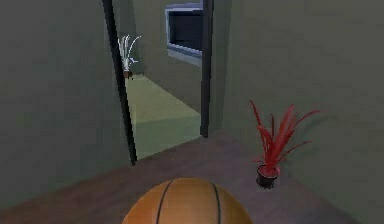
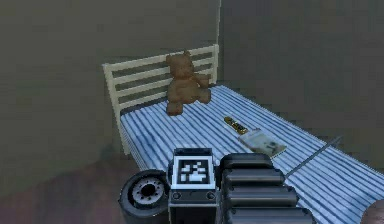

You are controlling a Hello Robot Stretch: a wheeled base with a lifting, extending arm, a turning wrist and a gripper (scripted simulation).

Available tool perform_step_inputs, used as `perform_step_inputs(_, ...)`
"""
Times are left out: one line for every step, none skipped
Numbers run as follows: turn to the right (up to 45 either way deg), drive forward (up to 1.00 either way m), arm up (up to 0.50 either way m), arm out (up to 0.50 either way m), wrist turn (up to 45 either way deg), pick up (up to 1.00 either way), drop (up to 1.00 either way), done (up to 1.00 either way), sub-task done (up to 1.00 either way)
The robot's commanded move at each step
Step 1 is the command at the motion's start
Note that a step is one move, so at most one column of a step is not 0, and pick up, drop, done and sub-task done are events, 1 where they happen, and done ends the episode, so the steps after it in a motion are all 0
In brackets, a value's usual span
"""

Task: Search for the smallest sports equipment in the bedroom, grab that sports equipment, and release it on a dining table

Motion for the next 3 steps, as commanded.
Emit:
perform_step_inputs(45.0,0.0,0.0,0.0,0.0,0.0,0.0,0.0,0.0)
perform_step_inputs(27.0,0.0,0.0,0.0,0.0,0.0,0.0,0.0,0.0)
perform_step_inputs(-45.0,0.0,0.0,0.0,0.0,0.0,0.0,0.0,0.0)
